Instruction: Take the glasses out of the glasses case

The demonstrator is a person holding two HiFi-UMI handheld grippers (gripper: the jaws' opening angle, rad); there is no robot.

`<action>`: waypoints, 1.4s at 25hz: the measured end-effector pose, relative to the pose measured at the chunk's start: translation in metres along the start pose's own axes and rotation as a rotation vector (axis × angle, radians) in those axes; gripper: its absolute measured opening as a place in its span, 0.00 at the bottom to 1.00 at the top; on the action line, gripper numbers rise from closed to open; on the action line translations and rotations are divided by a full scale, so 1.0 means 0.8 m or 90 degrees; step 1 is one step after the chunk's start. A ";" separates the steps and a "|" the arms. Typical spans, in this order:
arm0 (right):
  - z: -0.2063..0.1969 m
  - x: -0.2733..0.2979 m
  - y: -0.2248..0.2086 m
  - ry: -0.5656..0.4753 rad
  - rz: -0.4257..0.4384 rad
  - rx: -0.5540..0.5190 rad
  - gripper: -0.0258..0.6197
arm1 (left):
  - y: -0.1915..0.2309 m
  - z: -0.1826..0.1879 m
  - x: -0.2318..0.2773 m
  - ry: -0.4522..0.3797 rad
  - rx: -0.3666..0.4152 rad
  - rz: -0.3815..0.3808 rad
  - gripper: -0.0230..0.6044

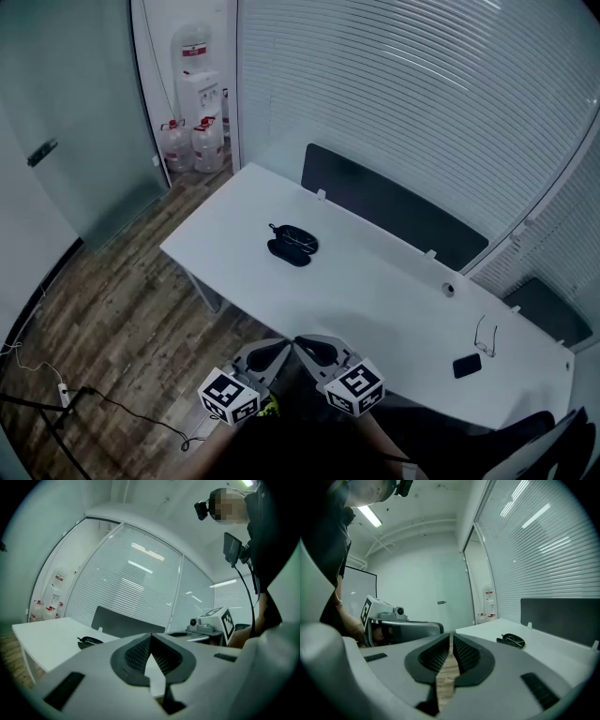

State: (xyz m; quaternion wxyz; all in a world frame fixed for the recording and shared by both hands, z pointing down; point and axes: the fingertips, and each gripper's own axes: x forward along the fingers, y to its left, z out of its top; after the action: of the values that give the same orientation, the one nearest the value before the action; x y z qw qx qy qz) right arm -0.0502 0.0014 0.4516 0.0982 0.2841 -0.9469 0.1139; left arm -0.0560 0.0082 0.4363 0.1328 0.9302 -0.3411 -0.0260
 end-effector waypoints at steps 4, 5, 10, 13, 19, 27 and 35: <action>0.010 0.018 -0.018 0.001 -0.027 -0.016 0.07 | 0.019 0.017 0.006 -0.017 0.014 -0.007 0.05; 0.012 0.023 -0.022 0.001 -0.032 -0.018 0.07 | 0.024 0.021 0.006 -0.020 0.015 -0.007 0.05; 0.020 0.040 -0.032 0.004 -0.043 -0.030 0.07 | 0.036 0.027 0.011 -0.014 0.021 -0.021 0.05; 0.021 0.043 -0.040 0.007 -0.055 -0.032 0.07 | 0.036 0.025 0.016 -0.007 0.022 -0.028 0.05; 0.011 0.051 -0.060 0.018 -0.062 -0.023 0.07 | 0.042 0.013 0.033 0.005 0.009 -0.025 0.05; 0.022 0.087 -0.094 0.025 -0.059 -0.038 0.13 | 0.077 0.020 0.049 0.010 0.010 -0.006 0.05; 0.026 0.114 -0.144 0.045 -0.062 -0.029 0.14 | 0.118 0.024 0.090 0.024 0.002 -0.009 0.05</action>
State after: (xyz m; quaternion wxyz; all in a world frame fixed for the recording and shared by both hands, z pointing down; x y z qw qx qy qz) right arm -0.0629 -0.1452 0.4730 0.1431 0.3235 -0.9303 0.0971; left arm -0.0625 -0.1113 0.4459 0.1379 0.9331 -0.3321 -0.0089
